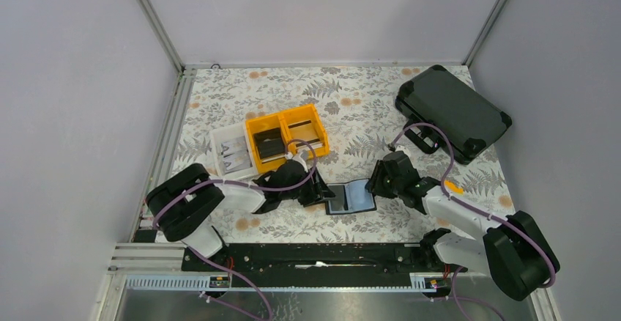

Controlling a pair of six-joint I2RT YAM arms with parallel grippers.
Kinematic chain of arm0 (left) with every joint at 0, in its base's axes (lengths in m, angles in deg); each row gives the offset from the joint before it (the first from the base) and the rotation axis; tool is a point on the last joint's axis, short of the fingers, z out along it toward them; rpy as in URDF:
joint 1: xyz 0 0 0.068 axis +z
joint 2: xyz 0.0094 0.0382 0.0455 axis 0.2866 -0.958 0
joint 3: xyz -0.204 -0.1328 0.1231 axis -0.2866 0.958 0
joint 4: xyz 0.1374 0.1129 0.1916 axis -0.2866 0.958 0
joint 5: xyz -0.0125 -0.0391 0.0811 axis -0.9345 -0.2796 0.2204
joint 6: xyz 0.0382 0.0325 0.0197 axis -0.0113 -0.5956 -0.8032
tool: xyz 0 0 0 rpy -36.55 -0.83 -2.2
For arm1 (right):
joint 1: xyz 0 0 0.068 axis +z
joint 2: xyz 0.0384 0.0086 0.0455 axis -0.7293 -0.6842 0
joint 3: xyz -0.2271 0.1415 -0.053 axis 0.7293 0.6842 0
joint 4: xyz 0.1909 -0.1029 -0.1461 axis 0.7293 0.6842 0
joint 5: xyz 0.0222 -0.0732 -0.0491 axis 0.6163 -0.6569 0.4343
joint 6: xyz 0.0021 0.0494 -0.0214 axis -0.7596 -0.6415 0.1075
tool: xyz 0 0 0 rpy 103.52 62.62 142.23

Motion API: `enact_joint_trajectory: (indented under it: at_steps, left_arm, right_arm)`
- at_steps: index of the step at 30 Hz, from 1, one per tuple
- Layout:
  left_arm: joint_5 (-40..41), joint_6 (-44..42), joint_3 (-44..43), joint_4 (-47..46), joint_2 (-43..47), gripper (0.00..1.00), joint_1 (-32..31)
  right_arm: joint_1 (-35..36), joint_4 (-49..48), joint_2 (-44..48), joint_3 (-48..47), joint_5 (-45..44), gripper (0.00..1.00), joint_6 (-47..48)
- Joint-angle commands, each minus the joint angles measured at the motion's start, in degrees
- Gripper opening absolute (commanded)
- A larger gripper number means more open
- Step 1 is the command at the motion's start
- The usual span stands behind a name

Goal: Put the credit cards into the card holder
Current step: Close the card holder at the center of the board.

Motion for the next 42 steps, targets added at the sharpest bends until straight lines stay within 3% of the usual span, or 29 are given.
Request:
enact_joint_trajectory:
  at_steps: [1, 11, 19, 26, 30, 36, 42]
  left_arm:
    - [1.46, -0.69, -0.07, -4.77, 4.34, 0.47, 0.0]
    - [3.63, -4.79, 0.23, -2.17, 12.72, 0.47, -0.04]
    - [0.26, -5.08, 0.39, -7.11, 7.76, 0.46, -0.21]
    - [-1.32, -4.43, -0.65, -12.12, 2.88, 0.46, -0.93]
    - [-2.18, -3.59, -1.0, -15.2, -0.47, 0.45, -1.37]
    - [-4.19, -1.68, -1.1, -20.8, -2.91, 0.45, -1.69]
    - [1.01, -7.21, -1.41, -8.41, 5.19, 0.45, -1.5]
  right_arm:
    - [0.22, -3.3, -1.23, 1.4, 6.03, 0.4, -1.85]
    - [1.69, -11.55, -4.09, 2.88, 11.23, 0.39, -4.72]
    - [5.06, -15.48, -6.8, 3.23, 8.81, 0.4, -7.28]
    - [5.19, -13.04, 1.87, 5.89, 1.53, 0.6, -9.3]
    - [5.18, -8.99, 9.04, 6.86, -2.85, 0.67, -9.51]
    - [5.2, -9.23, 13.71, 8.8, 1.59, 0.73, -9.41]
    - [5.18, -8.89, 12.83, 9.42, 9.05, 0.77, -8.37]
